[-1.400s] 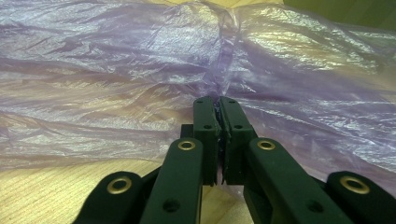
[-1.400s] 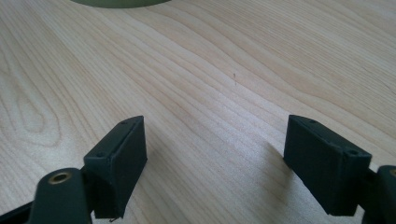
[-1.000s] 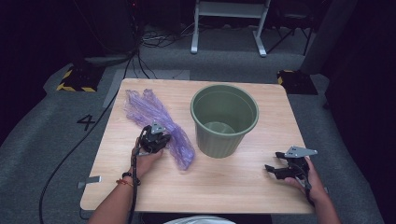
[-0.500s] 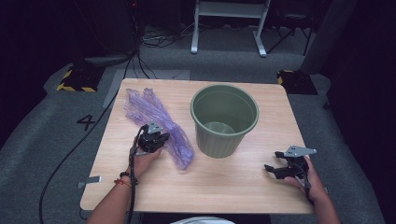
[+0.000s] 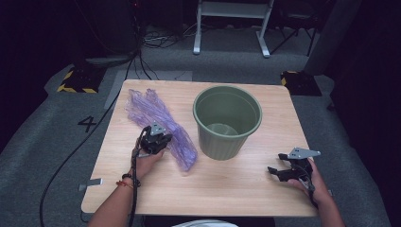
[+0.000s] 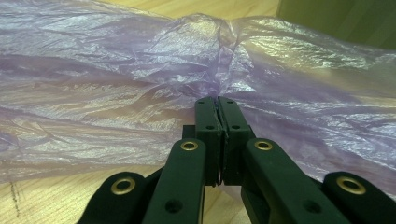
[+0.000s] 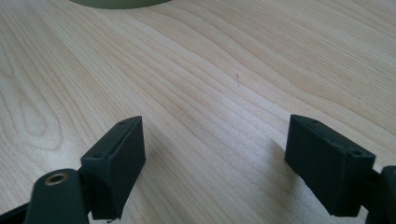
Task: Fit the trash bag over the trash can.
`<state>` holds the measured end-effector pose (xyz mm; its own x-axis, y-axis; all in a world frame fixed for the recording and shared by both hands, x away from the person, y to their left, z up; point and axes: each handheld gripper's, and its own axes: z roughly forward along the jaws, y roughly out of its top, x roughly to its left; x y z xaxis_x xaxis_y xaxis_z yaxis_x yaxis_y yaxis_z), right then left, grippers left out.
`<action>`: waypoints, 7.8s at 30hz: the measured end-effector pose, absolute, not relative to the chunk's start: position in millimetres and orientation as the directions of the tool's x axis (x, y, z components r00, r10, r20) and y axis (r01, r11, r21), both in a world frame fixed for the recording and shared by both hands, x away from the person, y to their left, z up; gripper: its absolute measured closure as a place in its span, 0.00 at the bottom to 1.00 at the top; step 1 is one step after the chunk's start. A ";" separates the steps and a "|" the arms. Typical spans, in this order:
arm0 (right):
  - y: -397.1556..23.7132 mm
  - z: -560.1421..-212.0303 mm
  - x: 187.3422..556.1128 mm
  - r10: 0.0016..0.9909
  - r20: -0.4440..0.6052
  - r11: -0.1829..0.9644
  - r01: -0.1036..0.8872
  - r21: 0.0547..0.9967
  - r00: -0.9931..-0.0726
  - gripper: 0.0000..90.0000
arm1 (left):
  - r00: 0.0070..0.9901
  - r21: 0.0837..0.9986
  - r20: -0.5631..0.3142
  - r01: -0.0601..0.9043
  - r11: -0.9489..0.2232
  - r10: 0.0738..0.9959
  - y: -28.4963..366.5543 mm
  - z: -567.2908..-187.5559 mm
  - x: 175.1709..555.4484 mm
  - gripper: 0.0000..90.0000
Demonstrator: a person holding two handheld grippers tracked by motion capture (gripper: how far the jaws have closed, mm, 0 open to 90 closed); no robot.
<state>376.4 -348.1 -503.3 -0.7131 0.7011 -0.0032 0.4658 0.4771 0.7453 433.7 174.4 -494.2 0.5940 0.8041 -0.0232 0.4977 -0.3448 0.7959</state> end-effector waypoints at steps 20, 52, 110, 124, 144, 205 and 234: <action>-347.6 -503.4 375.8 0.705 -0.003 0.475 0.468 0.745 -0.709 0.22 | 0.578 0.870 -0.025 0.414 -0.267 0.816 189.4 -450.6 436.6 0.98; -347.7 -503.3 374.8 0.708 -0.005 0.474 0.470 0.745 -0.706 0.22 | 0.617 0.962 -0.014 0.224 -0.158 0.787 152.3 -353.1 449.7 0.98; -279.3 -336.4 363.0 0.613 -0.118 0.273 0.069 0.959 -0.781 0.30 | 0.573 0.928 0.191 0.159 -0.337 0.797 46.7 -333.2 458.7 0.98; -228.2 -322.1 376.4 0.557 -0.136 0.304 0.049 0.952 -0.819 0.31 | 0.581 0.925 0.207 0.145 -0.350 0.787 40.3 -330.2 454.8 0.98; -194.6 -324.1 402.3 0.616 -0.210 0.455 0.125 0.882 -0.759 0.73 | 0.653 0.946 0.180 0.090 -0.311 0.736 46.3 -324.0 432.3 0.98; -208.2 -334.9 408.8 0.598 -0.223 0.476 0.117 0.872 -0.770 0.96 | 0.642 0.907 0.163 0.202 -0.371 0.749 149.7 -374.8 396.6 0.20; -207.6 -340.8 411.2 0.594 -0.244 0.507 0.120 0.854 -0.766 0.88 | 0.649 0.913 0.209 0.139 -0.384 0.732 143.2 -378.5 406.9 1.00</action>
<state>411.2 -207.6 -340.8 -0.7664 0.5940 -0.2445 0.1203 0.5066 0.8538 406.9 143.2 -378.5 0.6487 0.7318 0.2088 0.1391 -0.3837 0.9129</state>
